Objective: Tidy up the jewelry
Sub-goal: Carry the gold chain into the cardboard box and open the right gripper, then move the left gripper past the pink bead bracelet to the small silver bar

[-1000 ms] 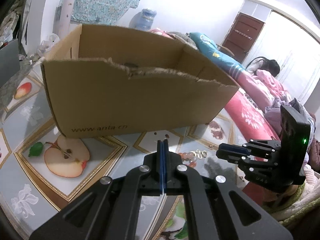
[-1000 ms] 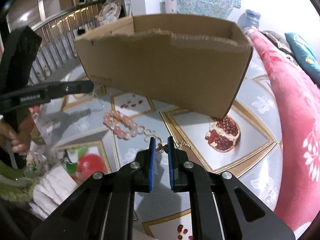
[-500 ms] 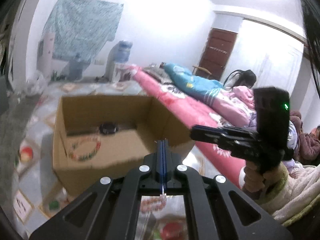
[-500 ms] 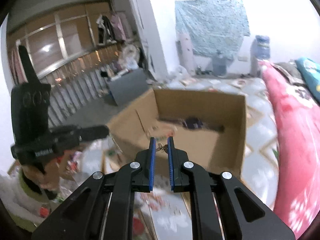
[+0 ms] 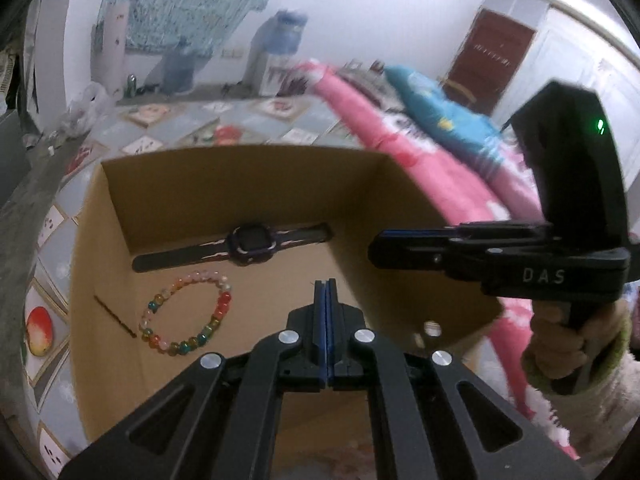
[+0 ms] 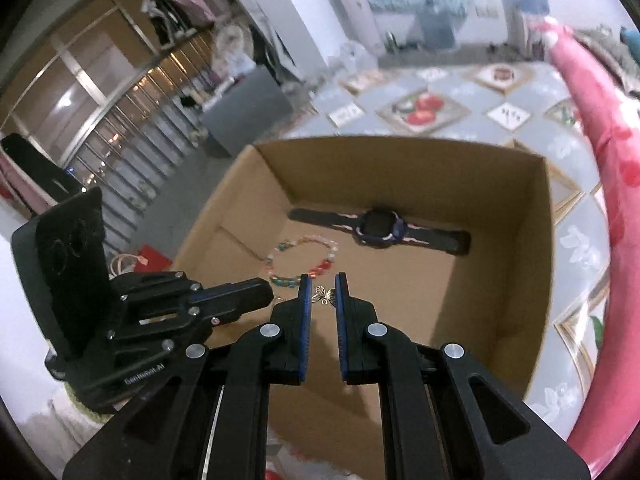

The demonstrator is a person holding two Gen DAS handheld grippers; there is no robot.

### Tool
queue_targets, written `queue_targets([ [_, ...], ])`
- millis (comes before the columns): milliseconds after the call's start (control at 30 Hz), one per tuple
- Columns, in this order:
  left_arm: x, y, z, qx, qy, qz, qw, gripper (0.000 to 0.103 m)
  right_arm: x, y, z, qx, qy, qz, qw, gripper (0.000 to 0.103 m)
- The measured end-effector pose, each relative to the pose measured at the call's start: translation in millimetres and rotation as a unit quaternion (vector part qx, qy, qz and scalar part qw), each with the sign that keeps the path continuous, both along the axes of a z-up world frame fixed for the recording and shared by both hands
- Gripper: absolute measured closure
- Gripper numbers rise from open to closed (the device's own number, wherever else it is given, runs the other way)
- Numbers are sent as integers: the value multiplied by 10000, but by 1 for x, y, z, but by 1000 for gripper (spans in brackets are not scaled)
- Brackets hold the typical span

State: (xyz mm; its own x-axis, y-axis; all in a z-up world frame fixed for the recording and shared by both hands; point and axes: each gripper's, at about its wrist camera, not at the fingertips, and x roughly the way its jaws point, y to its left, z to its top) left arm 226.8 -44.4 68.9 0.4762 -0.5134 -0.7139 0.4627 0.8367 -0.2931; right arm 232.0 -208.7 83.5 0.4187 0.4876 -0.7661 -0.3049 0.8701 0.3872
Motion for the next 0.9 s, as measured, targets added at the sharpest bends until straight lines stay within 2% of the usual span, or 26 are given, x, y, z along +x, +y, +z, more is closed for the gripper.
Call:
queue_targets([
  [133,17,-6,-14,228,257,139,9993,101,16,4,-12,-252,246,-83,9993,90],
  [167,19,-7,-15,245,314,165,9991,93,17,2,-12,-281,272,-90,9992,89],
  [200,21,-8,-17,264,358,195,9988,79,19,3,-12,-282,287,-76,9992,88],
  [267,23,-9,-18,256,358,232,9988,67,20,2,-13,-275,274,-76,9992,87],
  [467,22,-13,-16,311,268,243,9989,65,18,-4,-7,-197,122,-109,9997,86],
  [633,13,-14,-7,364,28,283,9989,65,10,-12,7,-154,-93,-181,9997,86],
  [800,-17,-2,13,330,-474,355,9977,65,-18,-24,31,128,-531,-262,9982,85],
  [900,-46,14,27,209,-804,420,9957,58,-49,-36,46,346,-874,-310,9951,82],
])
